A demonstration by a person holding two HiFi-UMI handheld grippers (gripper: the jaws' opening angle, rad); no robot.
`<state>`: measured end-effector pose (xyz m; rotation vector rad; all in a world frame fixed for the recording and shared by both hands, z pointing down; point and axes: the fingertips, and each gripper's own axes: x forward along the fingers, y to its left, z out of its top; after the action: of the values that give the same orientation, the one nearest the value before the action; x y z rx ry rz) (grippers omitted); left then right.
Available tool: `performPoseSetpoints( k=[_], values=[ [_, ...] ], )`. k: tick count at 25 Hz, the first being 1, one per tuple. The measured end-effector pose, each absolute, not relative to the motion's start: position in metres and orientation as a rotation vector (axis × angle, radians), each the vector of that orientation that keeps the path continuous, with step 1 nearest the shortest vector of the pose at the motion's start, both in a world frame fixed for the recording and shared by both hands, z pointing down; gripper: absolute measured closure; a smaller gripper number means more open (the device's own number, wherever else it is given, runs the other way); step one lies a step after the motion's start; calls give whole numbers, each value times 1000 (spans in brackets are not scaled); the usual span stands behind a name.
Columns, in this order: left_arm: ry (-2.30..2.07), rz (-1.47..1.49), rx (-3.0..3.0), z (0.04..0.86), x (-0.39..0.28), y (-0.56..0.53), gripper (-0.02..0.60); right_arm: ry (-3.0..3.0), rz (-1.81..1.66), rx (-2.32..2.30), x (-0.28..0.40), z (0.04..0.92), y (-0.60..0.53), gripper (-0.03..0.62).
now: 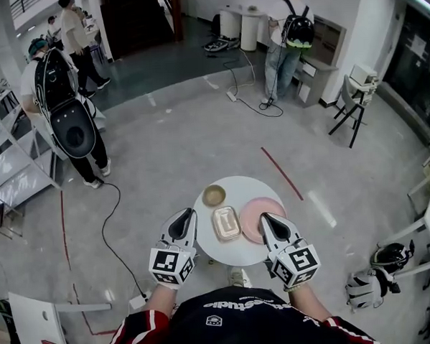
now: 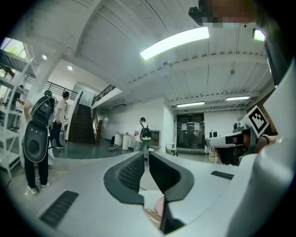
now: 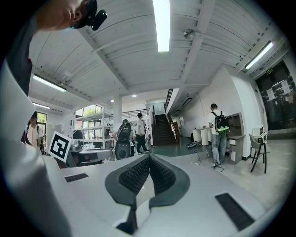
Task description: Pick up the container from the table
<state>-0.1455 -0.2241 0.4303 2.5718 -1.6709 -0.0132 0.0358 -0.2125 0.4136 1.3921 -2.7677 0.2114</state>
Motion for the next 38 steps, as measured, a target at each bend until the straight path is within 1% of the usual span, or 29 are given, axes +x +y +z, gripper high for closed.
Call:
performPoseSetpoints(
  k=[6,7,8,19,28,38],
  values=[
    [-1650,-12,2581,432,-140,-229,546,-2764,218,1400,39,415,-216,579],
    [-1641,-13,2582,432,-138,-231,532,-2763,218,1401,40,415,-217,579],
    [-1634,-14,2583,432,-137,-232,504,-2761,220,1402,41,415,-218,579],
    [-1593,-10,2599,436,-144,-236,416,-2748,218,1411,31,416,-218,579],
    [-1573,7,2597,442,-141,-240,394,-2744,223,1408,28,419,-220,579],
    [-1546,7,2549,458,-140,-251,394,-2740,242,1406,31,425,-227,579]
  ],
)
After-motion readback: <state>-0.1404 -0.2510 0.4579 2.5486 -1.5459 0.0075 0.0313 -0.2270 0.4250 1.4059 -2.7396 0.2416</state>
